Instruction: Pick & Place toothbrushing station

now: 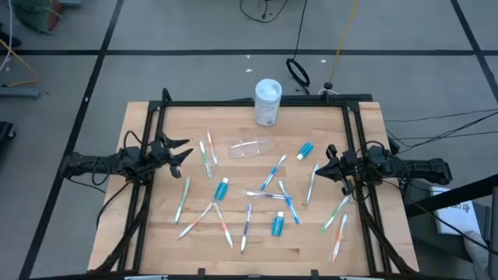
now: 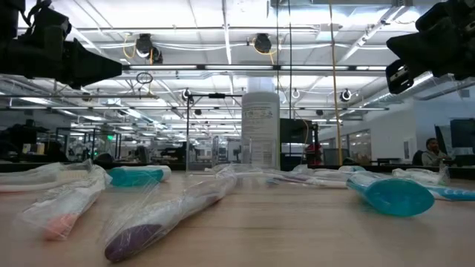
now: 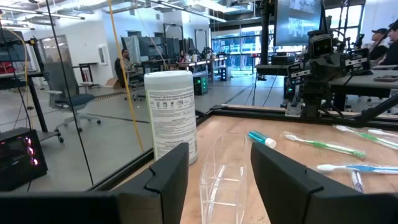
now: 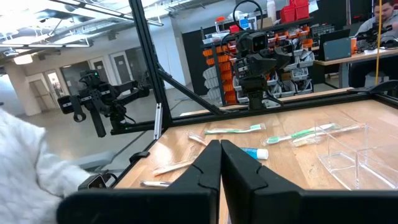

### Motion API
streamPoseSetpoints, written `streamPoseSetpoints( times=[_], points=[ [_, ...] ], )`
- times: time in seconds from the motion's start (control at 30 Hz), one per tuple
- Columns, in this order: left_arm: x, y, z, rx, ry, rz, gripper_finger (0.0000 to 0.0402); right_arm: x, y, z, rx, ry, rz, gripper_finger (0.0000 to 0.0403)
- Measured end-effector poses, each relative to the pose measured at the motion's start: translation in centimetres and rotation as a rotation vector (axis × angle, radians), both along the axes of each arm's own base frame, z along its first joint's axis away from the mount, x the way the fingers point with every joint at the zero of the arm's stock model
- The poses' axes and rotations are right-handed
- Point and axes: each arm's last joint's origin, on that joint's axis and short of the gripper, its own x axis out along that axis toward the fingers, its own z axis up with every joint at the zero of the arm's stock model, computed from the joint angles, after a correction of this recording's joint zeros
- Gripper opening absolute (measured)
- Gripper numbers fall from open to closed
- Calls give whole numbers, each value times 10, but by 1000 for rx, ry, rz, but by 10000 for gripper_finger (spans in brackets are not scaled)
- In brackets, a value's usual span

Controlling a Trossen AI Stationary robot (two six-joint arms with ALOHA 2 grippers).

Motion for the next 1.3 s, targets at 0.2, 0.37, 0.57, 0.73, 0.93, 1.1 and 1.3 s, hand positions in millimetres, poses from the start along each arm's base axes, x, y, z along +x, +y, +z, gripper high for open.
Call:
streamPoseSetpoints(
  times=[0.2, 0.37, 0.57, 0.73, 0.93, 1.1, 1.3],
  points=[
    [0, 0, 0, 0, 0, 0, 177, 0, 0, 0, 0, 0, 0, 4],
    [0, 0, 0, 0, 0, 0, 177, 0, 0, 0, 0, 0, 0, 4],
    [0, 0, 0, 0, 0, 0, 177, 0, 0, 0, 0, 0, 0, 4],
    [0, 0, 0, 0, 0, 0, 177, 0, 0, 0, -16, -4, -2, 4],
    [0, 0, 0, 0, 0, 0, 177, 0, 0, 0, -152, -33, -17, 4],
    [0, 0, 0, 30, 8, 5, 177, 0, 0, 0, -152, -33, -17, 4],
    [-2, 1, 6, 10, -9, 35, 177, 0, 0, 0, -152, -34, -17, 4]
  ],
)
